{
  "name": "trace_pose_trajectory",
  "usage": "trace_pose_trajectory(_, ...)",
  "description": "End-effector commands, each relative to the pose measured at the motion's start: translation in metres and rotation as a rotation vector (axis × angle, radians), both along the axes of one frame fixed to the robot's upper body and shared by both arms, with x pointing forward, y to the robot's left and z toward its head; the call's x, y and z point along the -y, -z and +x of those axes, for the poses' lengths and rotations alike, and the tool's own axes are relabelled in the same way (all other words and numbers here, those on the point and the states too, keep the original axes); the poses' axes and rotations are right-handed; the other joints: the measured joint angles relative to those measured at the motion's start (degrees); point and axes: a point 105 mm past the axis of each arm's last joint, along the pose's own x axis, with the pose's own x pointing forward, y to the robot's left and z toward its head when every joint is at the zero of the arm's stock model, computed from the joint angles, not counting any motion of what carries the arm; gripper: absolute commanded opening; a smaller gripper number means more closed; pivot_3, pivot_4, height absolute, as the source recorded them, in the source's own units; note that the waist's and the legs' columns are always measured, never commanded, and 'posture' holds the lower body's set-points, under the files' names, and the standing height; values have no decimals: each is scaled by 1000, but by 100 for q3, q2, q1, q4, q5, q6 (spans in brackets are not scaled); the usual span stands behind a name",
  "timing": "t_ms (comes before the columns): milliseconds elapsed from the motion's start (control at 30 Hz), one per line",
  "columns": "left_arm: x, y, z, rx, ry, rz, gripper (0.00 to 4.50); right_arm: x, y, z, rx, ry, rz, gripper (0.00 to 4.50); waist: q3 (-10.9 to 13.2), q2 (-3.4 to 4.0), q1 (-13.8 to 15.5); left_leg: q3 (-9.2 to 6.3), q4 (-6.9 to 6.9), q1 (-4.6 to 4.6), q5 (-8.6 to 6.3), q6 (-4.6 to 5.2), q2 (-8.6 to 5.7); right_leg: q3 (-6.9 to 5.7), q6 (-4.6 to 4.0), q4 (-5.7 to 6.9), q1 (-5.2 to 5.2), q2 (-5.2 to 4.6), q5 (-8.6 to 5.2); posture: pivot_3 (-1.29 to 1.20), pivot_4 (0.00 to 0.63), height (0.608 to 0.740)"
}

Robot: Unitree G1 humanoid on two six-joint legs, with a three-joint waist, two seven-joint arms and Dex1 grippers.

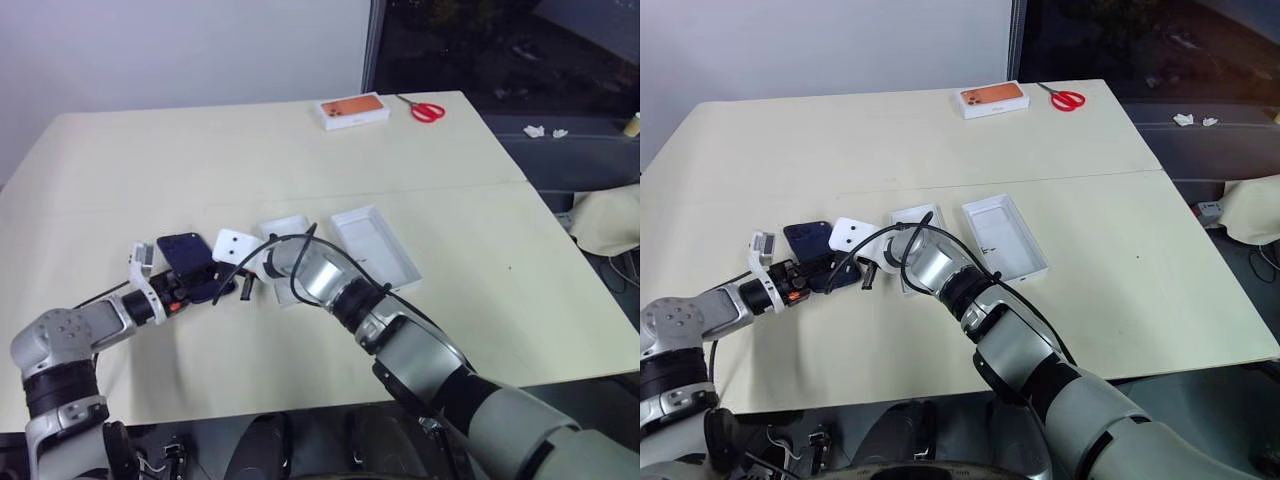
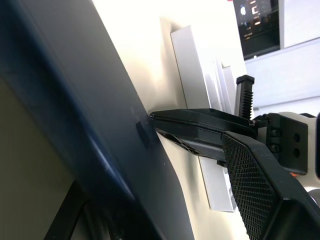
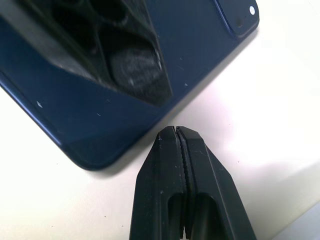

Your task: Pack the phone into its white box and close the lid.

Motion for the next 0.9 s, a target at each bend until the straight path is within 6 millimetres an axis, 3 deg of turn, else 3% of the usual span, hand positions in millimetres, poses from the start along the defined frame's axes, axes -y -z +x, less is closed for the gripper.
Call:
trace_pose_trajectory(33, -10, -18, -4, 83, -19, -8, 2899, -32, 1, -29, -45, -86, 51, 54, 1, 1, -3, 0, 0, 0, 0, 0, 0, 0, 0, 0, 0, 0, 0, 0, 150, 740)
trace_pose_trajectory(433, -18, -7, -5, 75, -88, -66, 2899, -32, 3, -30, -48, -89, 46, 54, 0, -1, 1, 0, -2, 0, 0, 0, 0, 0, -1, -1, -2, -1, 0, 0, 150, 740)
trace_pose_trajectory(533, -16, -5, -3, 73, -83, -69, 2064, -32, 3, -30, -47, -90, 45, 0, 0, -1, 1, 0, -3, 0, 0, 0, 0, 0, -1, -1, -2, -1, 0, 0, 150, 740)
trace_pose_trajectory(633, -14, -4, -2, 70, -80, -70, 618, -32, 3, -30, -46, -89, 45, 0, 0, -2, 3, 0, -3, 0, 0, 0, 0, 0, -1, -1, -2, -1, 0, 0, 150, 740)
trace_pose_trajectory(900, -9, 2, -4, 46, -62, -70, 618, -31, 3, -29, -42, -89, 43, 0, -1, -4, 4, 0, -3, 3, 0, 0, 0, 0, -1, -1, -1, -2, 0, 0, 150, 740)
